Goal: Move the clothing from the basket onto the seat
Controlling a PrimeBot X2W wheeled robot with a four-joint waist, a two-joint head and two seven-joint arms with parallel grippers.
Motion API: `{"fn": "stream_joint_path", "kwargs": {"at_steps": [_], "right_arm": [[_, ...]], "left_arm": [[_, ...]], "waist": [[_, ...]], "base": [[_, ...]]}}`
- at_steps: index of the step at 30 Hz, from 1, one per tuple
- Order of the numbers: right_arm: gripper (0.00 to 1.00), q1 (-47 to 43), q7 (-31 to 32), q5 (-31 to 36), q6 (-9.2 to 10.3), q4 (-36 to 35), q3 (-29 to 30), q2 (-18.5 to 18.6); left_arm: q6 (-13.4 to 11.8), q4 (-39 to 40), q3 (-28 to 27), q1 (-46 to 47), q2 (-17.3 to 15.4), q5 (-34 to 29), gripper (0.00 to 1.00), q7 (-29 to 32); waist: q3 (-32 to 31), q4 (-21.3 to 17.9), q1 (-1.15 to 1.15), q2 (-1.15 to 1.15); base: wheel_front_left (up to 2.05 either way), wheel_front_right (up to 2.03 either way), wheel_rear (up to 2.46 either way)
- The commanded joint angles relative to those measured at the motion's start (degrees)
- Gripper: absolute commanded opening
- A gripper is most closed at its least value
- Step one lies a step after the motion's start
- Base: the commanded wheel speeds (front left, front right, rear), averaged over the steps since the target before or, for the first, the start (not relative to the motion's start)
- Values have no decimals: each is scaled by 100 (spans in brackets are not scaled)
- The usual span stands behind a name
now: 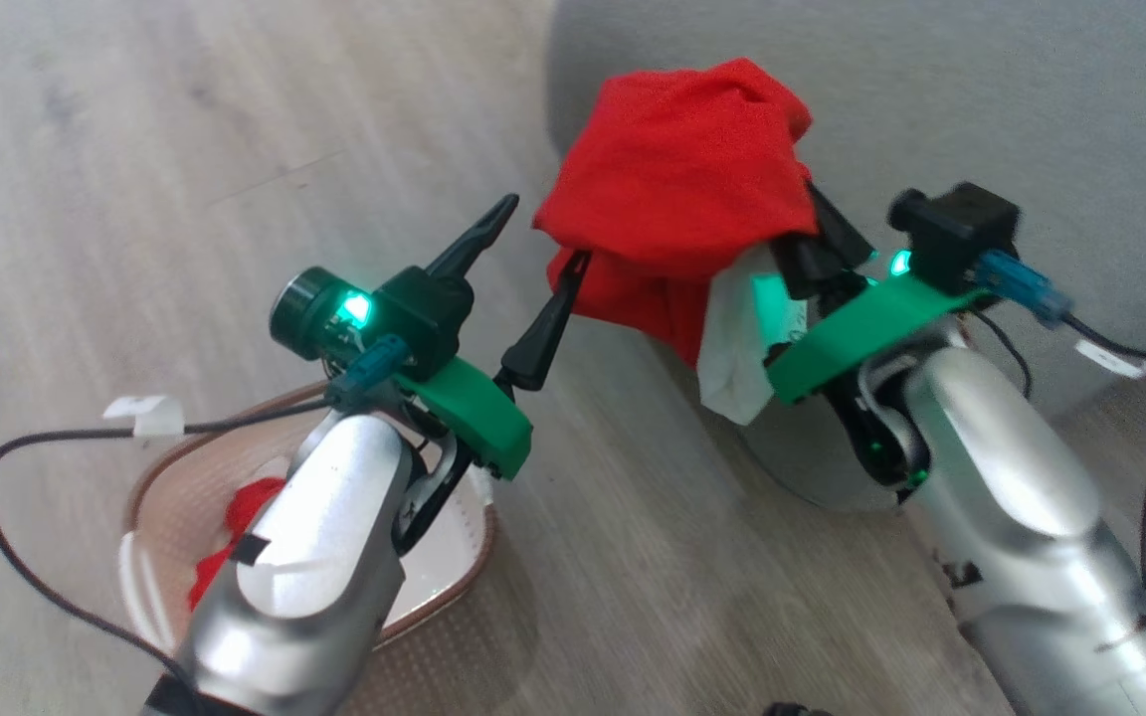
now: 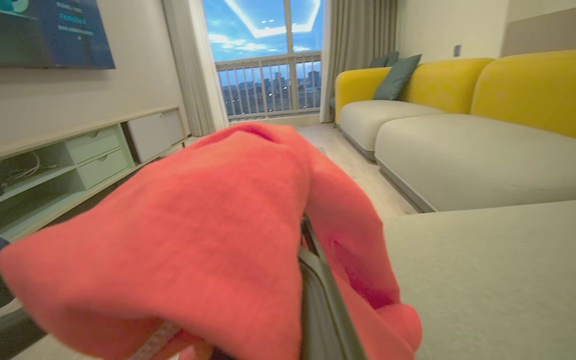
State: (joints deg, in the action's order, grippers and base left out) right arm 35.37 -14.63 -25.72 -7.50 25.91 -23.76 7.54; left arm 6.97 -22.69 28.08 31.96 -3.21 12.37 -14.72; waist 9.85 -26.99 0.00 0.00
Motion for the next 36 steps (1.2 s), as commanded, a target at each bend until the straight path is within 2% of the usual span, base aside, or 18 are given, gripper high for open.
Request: {"fn": "stream_joint_path", "kwargs": {"at_steps": [1,10,17,26,31,36], "right_arm": [[0,-77,-37,47,1,-319,128,-31],[0,-799,-37,360,1,-945,927,-1],[0,-489,-37,835,1,-1215,1668,-2],[0,921,-37,1124,1,-552,2850,471],[0,1820,-37,1186,1,108,3502,836],[0,2614,-37,1297,1,782,4260,1127]], "left_arm": [[37,201,-156,144,-47,3,100,-28],[49,112,121,297,0,73,100,-28],[50,108,367,458,-117,79,100,-28],[51,180,679,807,-400,49,100,-28],[51,190,820,1009,-535,54,100,-28],[51,257,975,1200,-537,54,100,-28]], "waist": [[14,-320,0,0],[282,-400,0,0],[841,-403,0,0],[1813,1,0,0],[2299,263,0,0],[2711,576,0,0]], "base": [[0,0,0],[0,0,0],[0,0,0],[0,0,0],[0,0,0],[0,0,0]]}}
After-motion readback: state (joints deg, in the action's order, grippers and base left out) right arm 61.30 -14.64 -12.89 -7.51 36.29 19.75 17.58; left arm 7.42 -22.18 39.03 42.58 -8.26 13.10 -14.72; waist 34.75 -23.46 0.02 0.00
